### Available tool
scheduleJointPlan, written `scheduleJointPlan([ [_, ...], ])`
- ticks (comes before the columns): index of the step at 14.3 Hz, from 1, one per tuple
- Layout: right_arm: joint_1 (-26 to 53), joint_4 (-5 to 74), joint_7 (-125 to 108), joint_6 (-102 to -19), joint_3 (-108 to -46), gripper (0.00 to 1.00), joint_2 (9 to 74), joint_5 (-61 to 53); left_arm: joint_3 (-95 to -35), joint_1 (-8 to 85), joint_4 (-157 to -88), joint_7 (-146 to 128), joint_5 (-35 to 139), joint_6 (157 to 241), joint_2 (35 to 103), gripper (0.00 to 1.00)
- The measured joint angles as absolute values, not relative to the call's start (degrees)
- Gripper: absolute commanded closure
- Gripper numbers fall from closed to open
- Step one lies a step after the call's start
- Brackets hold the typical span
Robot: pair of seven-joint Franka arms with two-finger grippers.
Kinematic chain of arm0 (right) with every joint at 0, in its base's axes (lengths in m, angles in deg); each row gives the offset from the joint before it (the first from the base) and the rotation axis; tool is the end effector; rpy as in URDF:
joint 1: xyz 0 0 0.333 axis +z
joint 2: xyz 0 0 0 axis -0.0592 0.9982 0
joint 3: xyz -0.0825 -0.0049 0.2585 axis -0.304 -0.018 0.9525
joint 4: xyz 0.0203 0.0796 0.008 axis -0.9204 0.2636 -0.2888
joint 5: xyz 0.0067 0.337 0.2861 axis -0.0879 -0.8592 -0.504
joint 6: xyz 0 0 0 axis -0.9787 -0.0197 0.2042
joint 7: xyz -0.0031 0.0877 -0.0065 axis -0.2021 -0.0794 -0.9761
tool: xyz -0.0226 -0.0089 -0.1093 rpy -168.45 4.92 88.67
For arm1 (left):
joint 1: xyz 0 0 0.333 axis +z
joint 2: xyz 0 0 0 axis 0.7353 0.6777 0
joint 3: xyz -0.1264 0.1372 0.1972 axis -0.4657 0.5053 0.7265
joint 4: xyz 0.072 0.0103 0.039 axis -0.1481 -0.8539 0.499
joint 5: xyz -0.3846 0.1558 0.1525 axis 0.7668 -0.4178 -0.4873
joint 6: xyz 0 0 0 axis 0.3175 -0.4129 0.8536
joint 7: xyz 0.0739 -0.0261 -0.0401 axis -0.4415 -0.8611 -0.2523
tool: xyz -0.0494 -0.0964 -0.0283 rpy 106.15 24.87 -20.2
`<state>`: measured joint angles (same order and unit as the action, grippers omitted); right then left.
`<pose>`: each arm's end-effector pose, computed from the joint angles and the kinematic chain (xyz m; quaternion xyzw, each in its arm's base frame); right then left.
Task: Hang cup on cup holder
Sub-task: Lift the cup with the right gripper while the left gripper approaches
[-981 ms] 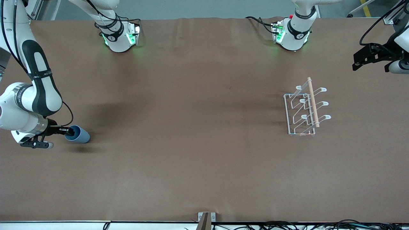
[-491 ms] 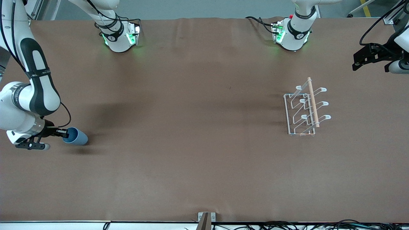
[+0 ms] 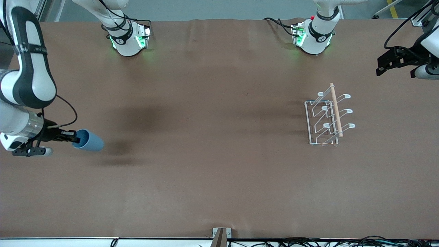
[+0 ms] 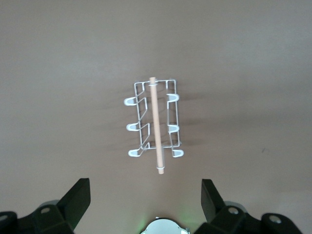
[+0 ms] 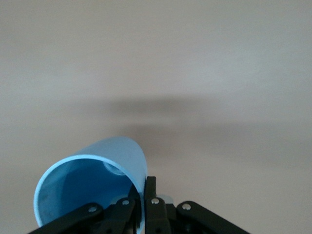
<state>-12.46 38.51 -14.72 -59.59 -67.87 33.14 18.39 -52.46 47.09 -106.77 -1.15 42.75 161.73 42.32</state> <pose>0.6543 -0.0470 0.3272 -0.9917 0.0071 0.0134 0.1275 0.5772 -0.0621 0.6250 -0.9977 0.0635 0.0253 0.0041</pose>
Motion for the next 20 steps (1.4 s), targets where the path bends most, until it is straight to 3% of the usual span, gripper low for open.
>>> scheduleJointPlan([
  [4, -9.9, 38.6, -14.4, -53.8, -63.3, 1.00, 30.1, 0.4, -57.2, 41.6, -106.8, -1.3, 43.4, 164.5, 44.6, 0.00],
  [11, -3.7, 38.8, -14.2, -46.1, -62.5, 1.00, 30.3, -29.0, -62.0, 29.2, -106.3, -1.5, 43.5, 180.5, 51.9, 0.00],
  [15, -0.8, 39.1, -14.5, -45.2, -62.5, 1.00, 32.9, -36.0, -62.1, 23.6, -102.4, -1.4, 43.5, 181.4, 54.5, 0.00],
  [20, -0.6, 36.6, -17.4, -33.6, -62.9, 1.00, 39.8, -39.3, -62.1, 19.4, -100.2, -1.2, 43.5, 182.6, 55.4, 0.00],
])
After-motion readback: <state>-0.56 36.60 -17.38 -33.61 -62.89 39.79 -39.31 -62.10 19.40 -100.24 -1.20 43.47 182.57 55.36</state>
